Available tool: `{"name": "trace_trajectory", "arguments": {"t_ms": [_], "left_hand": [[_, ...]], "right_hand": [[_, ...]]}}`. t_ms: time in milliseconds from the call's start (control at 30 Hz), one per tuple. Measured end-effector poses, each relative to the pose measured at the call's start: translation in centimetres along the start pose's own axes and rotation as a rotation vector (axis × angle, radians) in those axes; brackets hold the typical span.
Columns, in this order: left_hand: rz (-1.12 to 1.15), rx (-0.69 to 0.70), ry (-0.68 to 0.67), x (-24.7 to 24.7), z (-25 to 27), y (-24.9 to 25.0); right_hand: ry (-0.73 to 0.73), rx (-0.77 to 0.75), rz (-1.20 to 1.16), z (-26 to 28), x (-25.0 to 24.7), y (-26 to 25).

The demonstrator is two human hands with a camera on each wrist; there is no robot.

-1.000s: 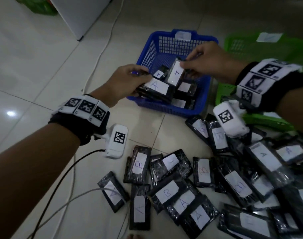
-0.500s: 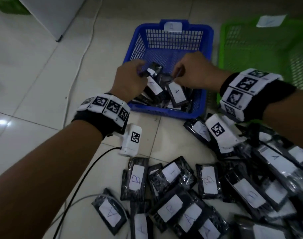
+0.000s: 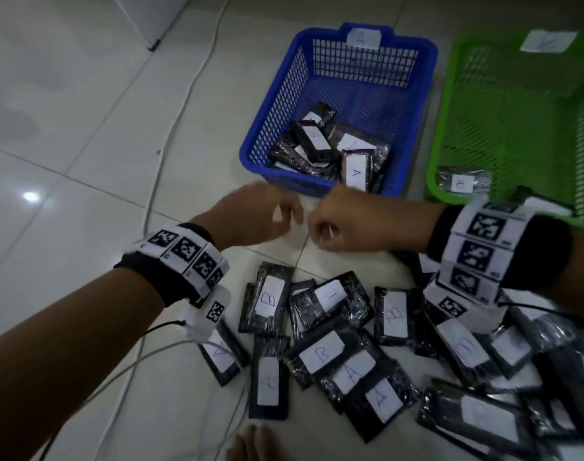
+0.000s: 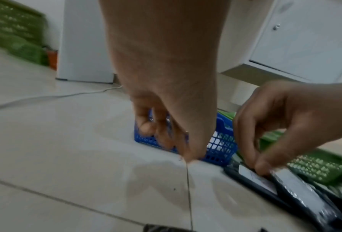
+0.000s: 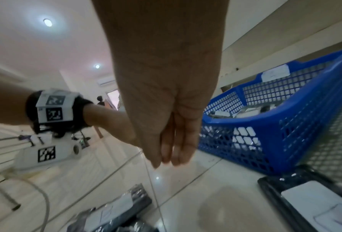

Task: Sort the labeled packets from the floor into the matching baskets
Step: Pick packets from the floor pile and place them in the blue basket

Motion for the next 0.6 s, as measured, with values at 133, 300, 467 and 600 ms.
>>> {"name": "trace_trajectory", "arguments": {"t_ms": [133, 300, 467, 600], "left_hand": [[-0.074, -0.196, -0.521, 3.6, 2.1, -0.6], [0.032, -0.152, -0.478, 5.0, 2.6, 0.1], [0.145, -0.199, -0.521, 5.2, 2.6, -0.2], [0.270, -0.243, -0.567, 2.9, 1.8, -0.7]], "right_hand": [[-0.276, 0.096, 0.098, 0.0, 4.4, 0.2], [-0.358, 0.100, 0.084, 0.4, 7.3, 0.9], [-0.339, 0.107, -0.001, 0.7, 7.9, 0.6], [-0.331, 0.144, -0.106, 0.9, 6.8, 0.9]]}}
Point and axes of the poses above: each hand's wrist, its own z-axis away from the middle knuckle, its own x-axis out of the palm, y = z × x, the point moved 2 cm from there along -z, towards the middle knuckle, and after that the axes turned 4 degrees about -y, right-handed, at the moved point
